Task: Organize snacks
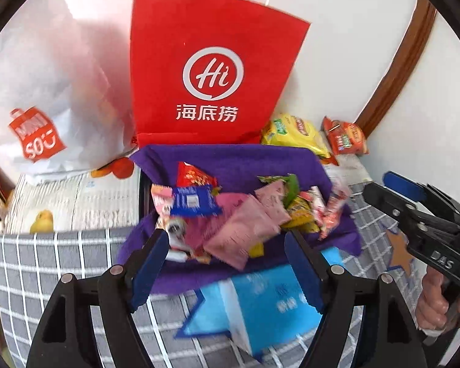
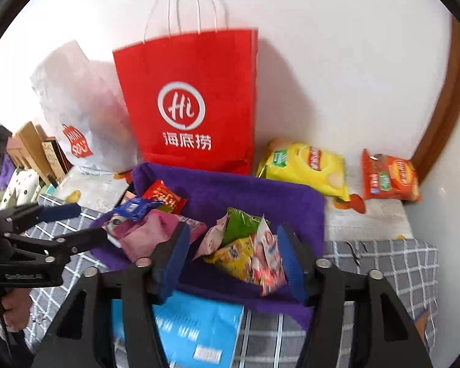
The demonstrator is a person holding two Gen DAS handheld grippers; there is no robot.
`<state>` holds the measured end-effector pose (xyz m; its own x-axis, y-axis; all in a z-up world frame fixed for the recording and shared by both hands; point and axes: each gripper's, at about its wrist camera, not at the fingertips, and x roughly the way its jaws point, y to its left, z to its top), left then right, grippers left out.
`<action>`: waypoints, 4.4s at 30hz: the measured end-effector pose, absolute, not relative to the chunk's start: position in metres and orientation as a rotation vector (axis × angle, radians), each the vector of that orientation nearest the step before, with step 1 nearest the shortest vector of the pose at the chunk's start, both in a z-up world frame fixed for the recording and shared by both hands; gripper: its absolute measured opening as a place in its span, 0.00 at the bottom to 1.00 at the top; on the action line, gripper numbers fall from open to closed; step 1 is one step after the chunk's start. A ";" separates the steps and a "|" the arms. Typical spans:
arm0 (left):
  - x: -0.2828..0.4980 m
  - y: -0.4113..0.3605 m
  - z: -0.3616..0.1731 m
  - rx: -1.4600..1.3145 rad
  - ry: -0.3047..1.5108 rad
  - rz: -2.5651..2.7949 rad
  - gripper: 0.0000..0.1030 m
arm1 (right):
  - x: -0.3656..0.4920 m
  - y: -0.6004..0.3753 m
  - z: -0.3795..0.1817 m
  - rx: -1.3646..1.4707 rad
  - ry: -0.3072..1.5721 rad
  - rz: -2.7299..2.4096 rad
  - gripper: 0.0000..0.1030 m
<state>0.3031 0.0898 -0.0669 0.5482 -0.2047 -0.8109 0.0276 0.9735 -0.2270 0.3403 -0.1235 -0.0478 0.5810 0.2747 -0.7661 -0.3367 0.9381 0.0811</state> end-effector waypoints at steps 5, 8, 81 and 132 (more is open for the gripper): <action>0.260 0.081 -0.048 -0.195 0.956 -0.140 0.81 | 0.288 -0.143 -0.014 -0.006 0.830 0.328 0.74; 0.231 0.073 -0.035 -0.175 0.929 -0.134 0.84 | 0.252 -0.152 0.002 0.026 0.818 0.334 0.74; 0.009 0.012 0.025 -0.079 0.683 -0.045 1.00 | 0.023 -0.202 0.036 -0.023 0.668 0.172 0.96; 0.008 0.011 0.026 -0.084 0.677 -0.050 1.00 | 0.019 -0.203 0.035 -0.027 0.666 0.175 0.96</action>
<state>0.0081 0.0114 0.0264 0.7782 -0.0738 -0.6237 0.0189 0.9954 -0.0941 0.0195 -0.2033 0.0347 0.7725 0.1524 -0.6165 -0.1698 0.9850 0.0307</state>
